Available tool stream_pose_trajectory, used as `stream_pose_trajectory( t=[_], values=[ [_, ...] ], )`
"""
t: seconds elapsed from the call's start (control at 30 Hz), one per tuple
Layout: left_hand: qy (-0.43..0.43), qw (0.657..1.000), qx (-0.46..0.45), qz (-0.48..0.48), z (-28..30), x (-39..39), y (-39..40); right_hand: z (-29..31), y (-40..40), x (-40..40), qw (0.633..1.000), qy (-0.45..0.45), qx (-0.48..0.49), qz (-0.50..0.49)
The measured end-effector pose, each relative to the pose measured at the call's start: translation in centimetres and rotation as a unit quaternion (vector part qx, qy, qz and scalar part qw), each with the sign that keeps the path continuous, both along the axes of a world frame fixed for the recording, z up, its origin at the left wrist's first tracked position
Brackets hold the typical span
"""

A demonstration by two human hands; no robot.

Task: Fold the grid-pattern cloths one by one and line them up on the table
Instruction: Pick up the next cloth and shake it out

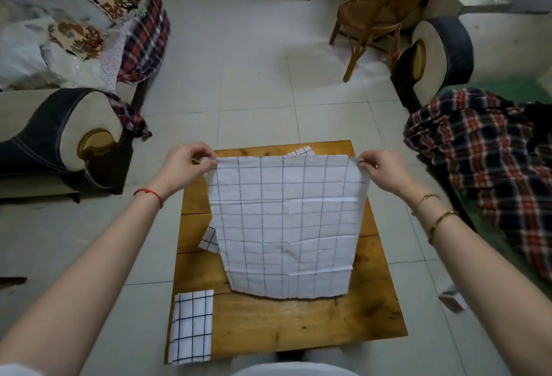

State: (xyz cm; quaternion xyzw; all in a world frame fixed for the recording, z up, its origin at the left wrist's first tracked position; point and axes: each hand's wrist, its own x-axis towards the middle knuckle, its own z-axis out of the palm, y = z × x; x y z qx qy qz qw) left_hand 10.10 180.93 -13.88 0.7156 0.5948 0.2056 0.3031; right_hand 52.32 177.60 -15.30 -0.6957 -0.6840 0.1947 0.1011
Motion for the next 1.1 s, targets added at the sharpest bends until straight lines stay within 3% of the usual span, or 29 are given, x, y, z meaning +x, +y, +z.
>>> stream_pose_trajectory(
  t=[0.23, 0.53, 0.77, 1.1],
  values=[
    [-0.010, 0.998, 0.006, 0.064, -6.8, 1.4, 4.3, -7.0, 4.2, -0.6, 0.997, -0.019, -0.004, -0.070],
    [0.006, 0.997, -0.008, 0.081, -9.7, 0.9, 6.2, -9.3, 6.5, -1.7, 0.994, 0.002, 0.031, -0.106],
    [-0.016, 0.997, -0.038, 0.058, -10.9, 0.2, 3.9, -11.3, 4.2, -2.0, 0.994, -0.030, 0.023, -0.103],
    [-0.005, 0.992, -0.124, 0.029, -15.4, 1.0, -3.1, -15.8, -1.2, -1.0, 0.992, -0.031, -0.082, -0.087]
  ],
)
